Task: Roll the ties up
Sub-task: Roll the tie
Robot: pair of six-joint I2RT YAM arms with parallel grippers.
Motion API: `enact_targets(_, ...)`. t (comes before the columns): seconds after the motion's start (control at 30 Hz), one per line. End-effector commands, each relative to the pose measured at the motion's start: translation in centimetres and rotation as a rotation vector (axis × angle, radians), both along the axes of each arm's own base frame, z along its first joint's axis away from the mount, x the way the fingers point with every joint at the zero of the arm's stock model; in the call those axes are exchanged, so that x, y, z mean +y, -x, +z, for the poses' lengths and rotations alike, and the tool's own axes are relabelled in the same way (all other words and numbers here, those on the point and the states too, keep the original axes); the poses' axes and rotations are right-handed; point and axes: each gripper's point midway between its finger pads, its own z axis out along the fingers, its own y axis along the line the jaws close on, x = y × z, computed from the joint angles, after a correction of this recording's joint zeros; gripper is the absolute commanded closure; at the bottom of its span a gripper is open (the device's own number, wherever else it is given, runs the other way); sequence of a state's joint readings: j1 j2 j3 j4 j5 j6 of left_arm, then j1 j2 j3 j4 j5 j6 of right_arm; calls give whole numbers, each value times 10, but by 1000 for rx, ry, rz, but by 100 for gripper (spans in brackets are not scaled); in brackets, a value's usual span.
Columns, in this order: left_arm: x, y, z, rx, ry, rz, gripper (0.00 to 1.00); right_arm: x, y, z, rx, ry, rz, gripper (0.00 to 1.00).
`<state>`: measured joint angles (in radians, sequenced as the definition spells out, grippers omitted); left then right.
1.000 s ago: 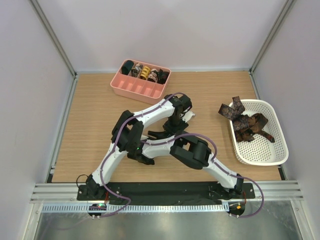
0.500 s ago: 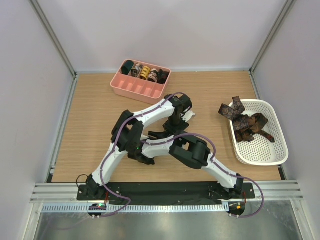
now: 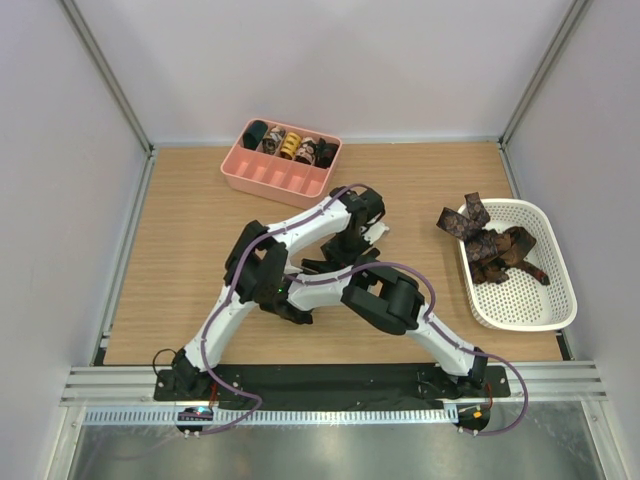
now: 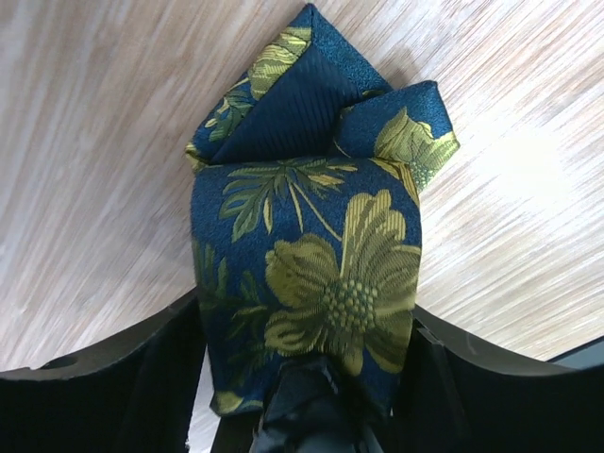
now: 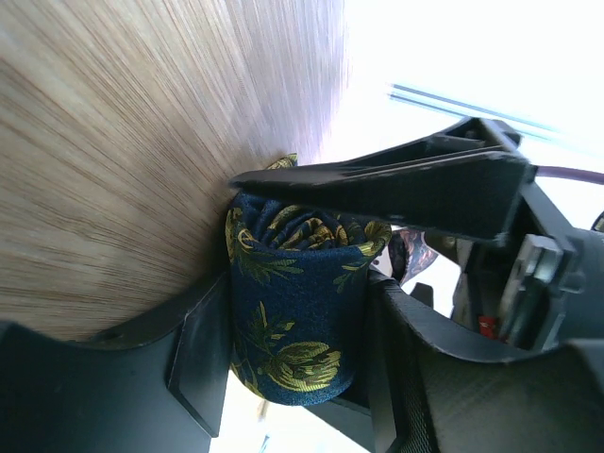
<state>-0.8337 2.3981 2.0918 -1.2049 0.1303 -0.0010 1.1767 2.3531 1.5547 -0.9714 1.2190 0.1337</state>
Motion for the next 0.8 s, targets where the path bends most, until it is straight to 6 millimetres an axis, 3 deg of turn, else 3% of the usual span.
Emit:
enact_targets(0.0, 8, -7, 25, -30, -22, 7, 30, 3, 12, -22, 105, -82, -31, 99)
enact_targets(0.1, -4, -16, 42, -79, 50, 1, 24, 5, 14, -25, 119, -93, -30, 99)
enact_targets(0.4, -37, -32, 80, -208, 263, -76, 22, 10, 21, -27, 149, -125, -14, 99)
enact_targets(0.53, -58, -37, 116, -278, 414, -83, 19, 11, 23, -28, 157, -147, -14, 99)
enact_targets(0.63, -58, -55, 137, -375, 441, -31, 19, 10, 24, -25, 145, -173, -22, 99)
enact_targets(0.73, -41, -82, 170, -491, 473, 107, 19, 10, 23, -18, 122, -204, -34, 99)
enact_targets(0.77, -34, -87, 191, -531, 513, 148, 19, 11, 21, -17, 111, -214, -39, 99)
